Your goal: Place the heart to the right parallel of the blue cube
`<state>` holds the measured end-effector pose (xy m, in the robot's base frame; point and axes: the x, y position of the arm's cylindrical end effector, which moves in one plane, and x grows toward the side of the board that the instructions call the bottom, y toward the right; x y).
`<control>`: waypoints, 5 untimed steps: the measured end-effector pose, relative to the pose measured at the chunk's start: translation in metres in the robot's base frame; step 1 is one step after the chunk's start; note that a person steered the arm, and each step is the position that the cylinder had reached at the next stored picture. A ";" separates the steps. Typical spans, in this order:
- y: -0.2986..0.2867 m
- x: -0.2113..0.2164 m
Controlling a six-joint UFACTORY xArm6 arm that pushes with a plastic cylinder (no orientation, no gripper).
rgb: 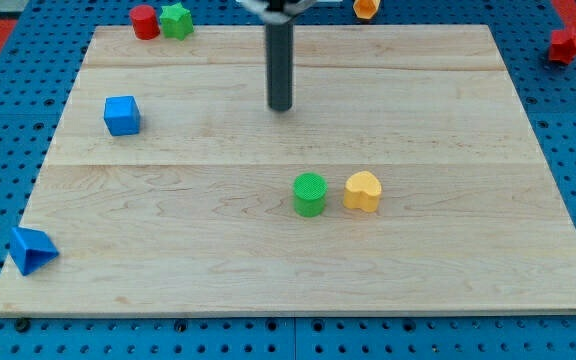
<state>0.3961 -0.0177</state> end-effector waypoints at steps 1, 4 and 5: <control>0.079 0.149; 0.086 -0.126; 0.139 -0.122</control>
<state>0.2744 0.1212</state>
